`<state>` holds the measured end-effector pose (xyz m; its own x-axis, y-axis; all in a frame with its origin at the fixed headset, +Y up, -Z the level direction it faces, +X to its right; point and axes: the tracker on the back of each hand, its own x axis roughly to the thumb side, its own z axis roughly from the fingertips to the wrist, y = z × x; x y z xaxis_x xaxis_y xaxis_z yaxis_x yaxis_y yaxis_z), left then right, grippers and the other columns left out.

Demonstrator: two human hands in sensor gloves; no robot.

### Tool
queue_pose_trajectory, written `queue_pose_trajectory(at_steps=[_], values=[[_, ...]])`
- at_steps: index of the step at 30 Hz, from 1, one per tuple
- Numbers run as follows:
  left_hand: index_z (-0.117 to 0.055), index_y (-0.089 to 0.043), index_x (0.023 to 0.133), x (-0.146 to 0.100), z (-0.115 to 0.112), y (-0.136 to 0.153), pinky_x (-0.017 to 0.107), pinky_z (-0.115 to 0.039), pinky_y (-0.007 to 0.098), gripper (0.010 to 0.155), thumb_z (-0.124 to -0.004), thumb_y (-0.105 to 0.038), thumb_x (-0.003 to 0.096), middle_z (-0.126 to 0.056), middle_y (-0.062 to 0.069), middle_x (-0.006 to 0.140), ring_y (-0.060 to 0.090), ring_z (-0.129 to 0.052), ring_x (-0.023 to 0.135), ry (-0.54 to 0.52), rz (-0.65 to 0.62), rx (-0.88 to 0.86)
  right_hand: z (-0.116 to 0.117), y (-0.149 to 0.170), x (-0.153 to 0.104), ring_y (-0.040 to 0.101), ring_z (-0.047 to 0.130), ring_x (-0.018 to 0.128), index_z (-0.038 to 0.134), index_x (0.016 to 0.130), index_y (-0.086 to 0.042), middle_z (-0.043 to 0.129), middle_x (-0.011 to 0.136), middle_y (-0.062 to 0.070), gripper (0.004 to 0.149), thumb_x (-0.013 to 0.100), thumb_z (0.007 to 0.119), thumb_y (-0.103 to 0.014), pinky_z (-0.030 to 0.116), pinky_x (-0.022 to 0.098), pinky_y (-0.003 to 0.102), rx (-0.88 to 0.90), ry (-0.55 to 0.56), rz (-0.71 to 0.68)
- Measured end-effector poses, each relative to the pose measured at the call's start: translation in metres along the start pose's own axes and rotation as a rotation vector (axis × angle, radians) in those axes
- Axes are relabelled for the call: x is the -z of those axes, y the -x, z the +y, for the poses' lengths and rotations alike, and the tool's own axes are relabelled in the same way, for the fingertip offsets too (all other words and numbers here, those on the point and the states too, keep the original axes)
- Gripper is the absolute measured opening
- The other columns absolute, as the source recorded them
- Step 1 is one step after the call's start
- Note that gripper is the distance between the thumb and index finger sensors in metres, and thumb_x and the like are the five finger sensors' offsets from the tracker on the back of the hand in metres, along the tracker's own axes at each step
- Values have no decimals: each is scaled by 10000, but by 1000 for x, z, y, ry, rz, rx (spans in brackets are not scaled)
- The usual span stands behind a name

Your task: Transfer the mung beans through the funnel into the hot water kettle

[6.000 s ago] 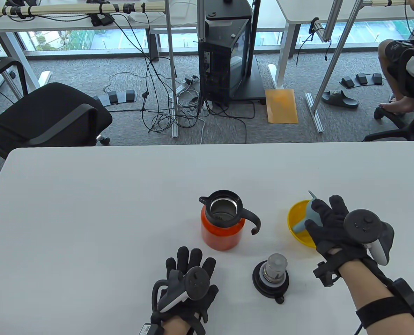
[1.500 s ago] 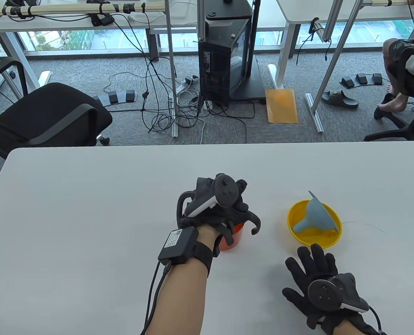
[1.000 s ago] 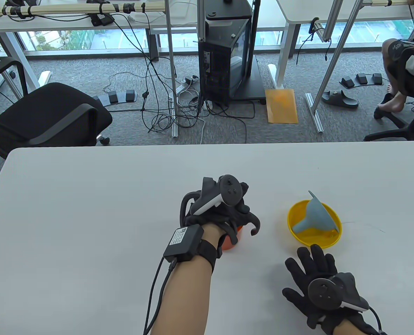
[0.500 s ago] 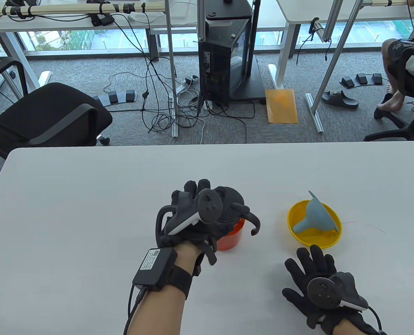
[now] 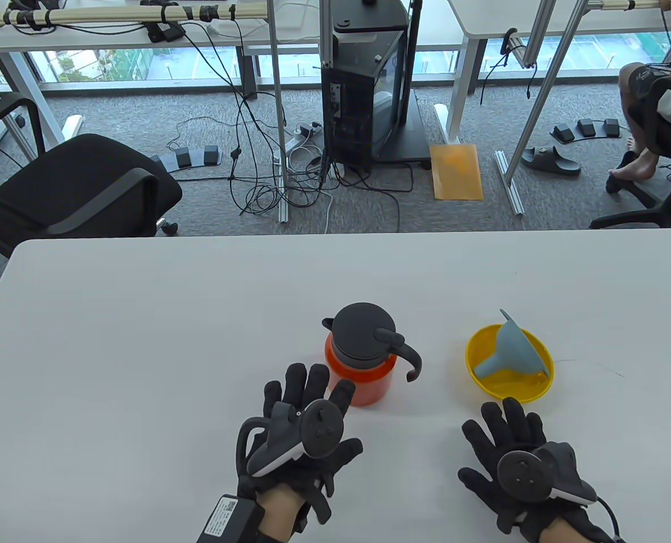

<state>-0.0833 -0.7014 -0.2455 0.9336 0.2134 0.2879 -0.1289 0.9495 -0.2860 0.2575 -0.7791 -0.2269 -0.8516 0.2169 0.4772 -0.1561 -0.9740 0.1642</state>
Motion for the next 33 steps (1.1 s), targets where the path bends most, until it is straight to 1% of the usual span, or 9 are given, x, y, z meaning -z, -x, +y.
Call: queue_pose_trajectory(at_steps=[2, 5, 10, 12, 13, 15, 20, 25, 33], values=[[-242, -366, 1114, 1, -16, 1, 732, -144, 677, 873, -727, -638, 440, -31, 45, 1150, 408, 28, 1034, 20, -2, -39, 0, 0, 0, 607, -48, 882, 433, 1123, 1, 115, 1068, 342, 838, 539, 644, -562, 98, 530, 794, -2, 2, -1], [-227, -363, 1117, 4, -39, 1, 729, -122, 675, 878, -718, -634, 442, -14, 36, 1148, 396, 60, 1027, 57, 1, -68, 1, 0, 0, 606, -50, 882, 431, 1124, -2, 114, 1069, 341, 837, 541, 642, -563, 97, 530, 795, 0, -4, -1], [-205, -360, 1122, 10, -66, 3, 713, -75, 679, 882, -708, -631, 449, 5, 27, 1149, 387, 91, 1018, 81, 12, -43, 1, -1, 0, 607, -49, 882, 434, 1124, 1, 119, 1070, 342, 837, 540, 642, -562, 97, 530, 795, 3, -5, -5], [-197, -359, 1123, 13, -72, 4, 707, -58, 678, 882, -707, -625, 454, 16, 22, 1147, 383, 109, 1011, 77, 22, 2, 1, -1, 0, 606, -50, 883, 433, 1125, -1, 117, 1071, 341, 837, 540, 643, -562, 96, 530, 795, 3, -6, -7], [-197, -358, 1123, 13, -76, 4, 706, -54, 678, 879, -703, -623, 456, 19, 18, 1147, 380, 117, 1008, 66, 27, 63, 1, -1, 0, 607, -51, 882, 432, 1125, -2, 116, 1070, 342, 835, 542, 642, -562, 94, 530, 795, 4, -8, -7], [-191, -362, 1124, 15, -80, 4, 703, -45, 678, 878, -699, -625, 458, 28, 21, 1146, 378, 129, 1004, 73, 24, 111, 1, -1, 0, 605, -53, 883, 429, 1126, -1, 114, 1071, 342, 837, 543, 641, -562, 92, 530, 795, 2, -14, -7], [-185, -358, 1126, 16, -82, 3, 697, -31, 677, 879, -697, -623, 462, 31, 20, 1146, 378, 143, 997, 45, 28, 93, 3, -3, 1, 604, -59, 884, 425, 1127, -3, 110, 1073, 338, 833, 546, 637, -560, 88, 532, 794, -20, -30, -8], [-191, -361, 1125, 15, -83, 1, 693, -26, 678, 873, -697, -622, 463, 28, 25, 1146, 380, 144, 995, 46, 26, 92, 4, -10, 0, 605, -43, 886, 444, 1120, -5, 127, 1072, 338, 828, 539, 642, -560, 99, 532, 794, -72, -34, -19], [-190, -365, 1122, 13, -84, 3, 691, -22, 679, 871, -697, -621, 462, 27, 26, 1146, 383, 148, 992, 46, 35, 76, 3, -10, 0, 603, -39, 888, 455, 1117, -5, 136, 1072, 337, 825, 535, 649, -556, 99, 532, 793, -67, -20, -4]])
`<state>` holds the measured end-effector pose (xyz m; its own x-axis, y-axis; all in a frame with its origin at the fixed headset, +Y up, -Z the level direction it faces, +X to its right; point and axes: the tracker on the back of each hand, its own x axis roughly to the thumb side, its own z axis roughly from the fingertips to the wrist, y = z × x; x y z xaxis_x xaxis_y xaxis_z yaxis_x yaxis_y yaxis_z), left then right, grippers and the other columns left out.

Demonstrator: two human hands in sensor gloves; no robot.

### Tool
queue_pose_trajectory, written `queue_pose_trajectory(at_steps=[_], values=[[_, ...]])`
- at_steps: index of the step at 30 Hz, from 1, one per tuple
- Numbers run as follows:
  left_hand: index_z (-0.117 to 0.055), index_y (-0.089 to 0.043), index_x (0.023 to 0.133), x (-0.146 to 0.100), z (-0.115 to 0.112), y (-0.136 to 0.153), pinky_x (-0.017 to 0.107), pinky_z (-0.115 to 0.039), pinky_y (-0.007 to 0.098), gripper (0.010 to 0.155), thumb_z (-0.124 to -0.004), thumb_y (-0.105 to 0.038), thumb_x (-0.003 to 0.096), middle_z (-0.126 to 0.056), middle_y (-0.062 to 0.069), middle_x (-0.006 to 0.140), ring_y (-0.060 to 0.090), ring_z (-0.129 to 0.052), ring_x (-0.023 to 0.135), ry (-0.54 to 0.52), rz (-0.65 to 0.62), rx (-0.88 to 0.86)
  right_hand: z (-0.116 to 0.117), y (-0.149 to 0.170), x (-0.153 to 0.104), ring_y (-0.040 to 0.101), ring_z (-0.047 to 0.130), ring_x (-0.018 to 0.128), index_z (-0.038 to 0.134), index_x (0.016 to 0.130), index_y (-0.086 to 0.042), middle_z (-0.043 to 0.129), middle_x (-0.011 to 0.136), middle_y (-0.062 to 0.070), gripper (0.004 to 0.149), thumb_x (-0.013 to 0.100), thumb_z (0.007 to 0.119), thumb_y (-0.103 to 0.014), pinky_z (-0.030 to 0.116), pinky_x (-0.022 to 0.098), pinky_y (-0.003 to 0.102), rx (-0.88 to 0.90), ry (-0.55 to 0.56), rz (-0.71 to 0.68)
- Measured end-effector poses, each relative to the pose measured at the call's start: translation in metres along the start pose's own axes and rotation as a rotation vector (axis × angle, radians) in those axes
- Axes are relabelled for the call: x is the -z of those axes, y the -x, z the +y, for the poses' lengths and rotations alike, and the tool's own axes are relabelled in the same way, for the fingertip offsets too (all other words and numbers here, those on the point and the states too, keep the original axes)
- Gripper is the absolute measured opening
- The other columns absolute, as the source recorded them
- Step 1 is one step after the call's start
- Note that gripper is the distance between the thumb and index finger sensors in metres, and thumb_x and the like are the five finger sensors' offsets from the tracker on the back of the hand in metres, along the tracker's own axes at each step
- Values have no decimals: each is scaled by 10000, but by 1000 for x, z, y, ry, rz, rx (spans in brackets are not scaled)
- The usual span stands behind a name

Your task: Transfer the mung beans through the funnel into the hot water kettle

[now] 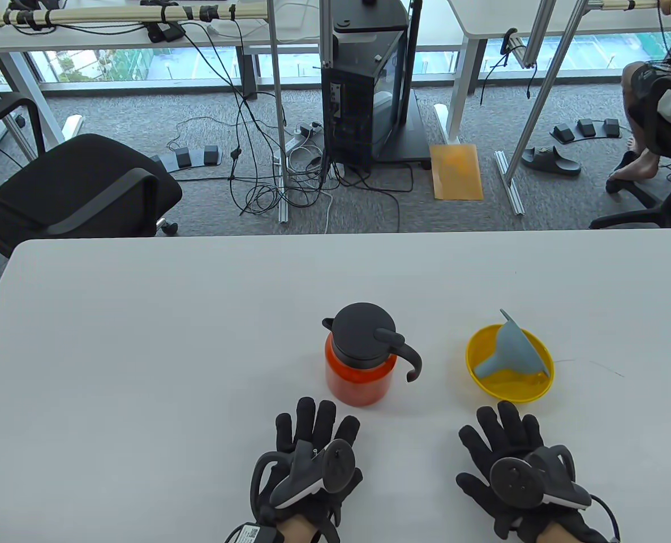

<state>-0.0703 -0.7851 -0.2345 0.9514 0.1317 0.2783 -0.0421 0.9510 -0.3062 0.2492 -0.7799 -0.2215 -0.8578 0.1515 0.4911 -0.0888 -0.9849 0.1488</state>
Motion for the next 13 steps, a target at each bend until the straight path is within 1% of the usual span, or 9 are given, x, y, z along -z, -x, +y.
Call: queue_pose_trajectory(at_steps=[13], values=[[-196, -365, 1122, 0, -3, 5, 690, -24, 678, 866, -698, -618, 463, 18, 30, 1147, 382, 143, 994, 16, -8, -49, 1, 2, 2, 603, -46, 887, 446, 1120, -8, 126, 1074, 336, 822, 540, 642, -556, 96, 533, 793, 8, -10, 7]])
